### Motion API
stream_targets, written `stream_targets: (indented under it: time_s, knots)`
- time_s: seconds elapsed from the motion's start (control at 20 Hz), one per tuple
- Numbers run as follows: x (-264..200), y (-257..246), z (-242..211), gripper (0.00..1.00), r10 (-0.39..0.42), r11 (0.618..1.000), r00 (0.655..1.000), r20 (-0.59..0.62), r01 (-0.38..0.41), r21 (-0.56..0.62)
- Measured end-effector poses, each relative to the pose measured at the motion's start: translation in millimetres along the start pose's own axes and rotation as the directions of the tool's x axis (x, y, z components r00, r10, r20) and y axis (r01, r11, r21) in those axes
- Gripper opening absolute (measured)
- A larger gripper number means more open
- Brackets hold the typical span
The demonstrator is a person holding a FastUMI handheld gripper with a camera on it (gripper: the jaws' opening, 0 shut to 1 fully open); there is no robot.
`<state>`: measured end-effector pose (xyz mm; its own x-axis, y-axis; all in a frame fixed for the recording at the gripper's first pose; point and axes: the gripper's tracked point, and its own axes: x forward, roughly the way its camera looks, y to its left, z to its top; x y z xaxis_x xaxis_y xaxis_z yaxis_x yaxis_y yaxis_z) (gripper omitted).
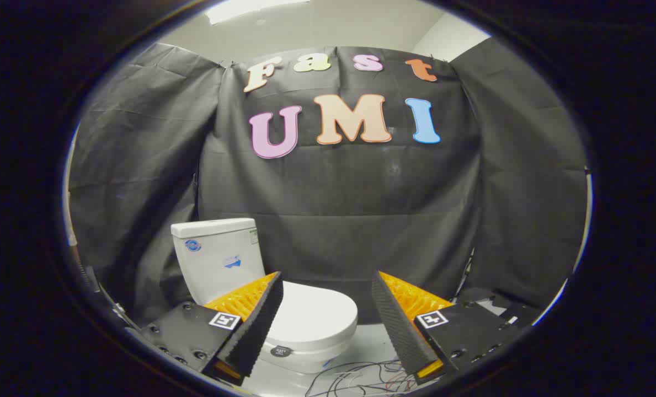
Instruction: Open the toilet lid.
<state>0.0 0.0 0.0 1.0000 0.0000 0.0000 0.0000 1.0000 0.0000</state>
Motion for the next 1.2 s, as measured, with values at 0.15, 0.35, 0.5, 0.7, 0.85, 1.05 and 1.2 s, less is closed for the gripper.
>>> stream_targets:
  time_s: [0.15,0.35,0.5,0.7,0.85,1.05,1.2]
  knots:
    - [0.3,0.0,-0.8,1.00,0.000,1.000,1.000,0.000,0.000,0.000]
    - [0.3,0.0,-0.7,1.00,0.000,1.000,1.000,0.000,0.000,0.000]
    - [0.3,0.0,-0.2,1.00,0.000,1.000,1.000,0.000,0.000,0.000]
    - [0.4,0.2,-0.1,1.00,0.000,1.000,1.000,0.000,0.000,0.000]
    - [0.4,0.1,-0.6,1.00,0.000,1.000,1.000,0.000,0.000,0.000]
    - [0.5,-0.1,-0.5,1.00,0.000,1.000,1.000,0.000,0.000,0.000]
    - [1.5,1.7,0.9,0.99,0.000,1.000,1.000,0.007,0.000,0.002]
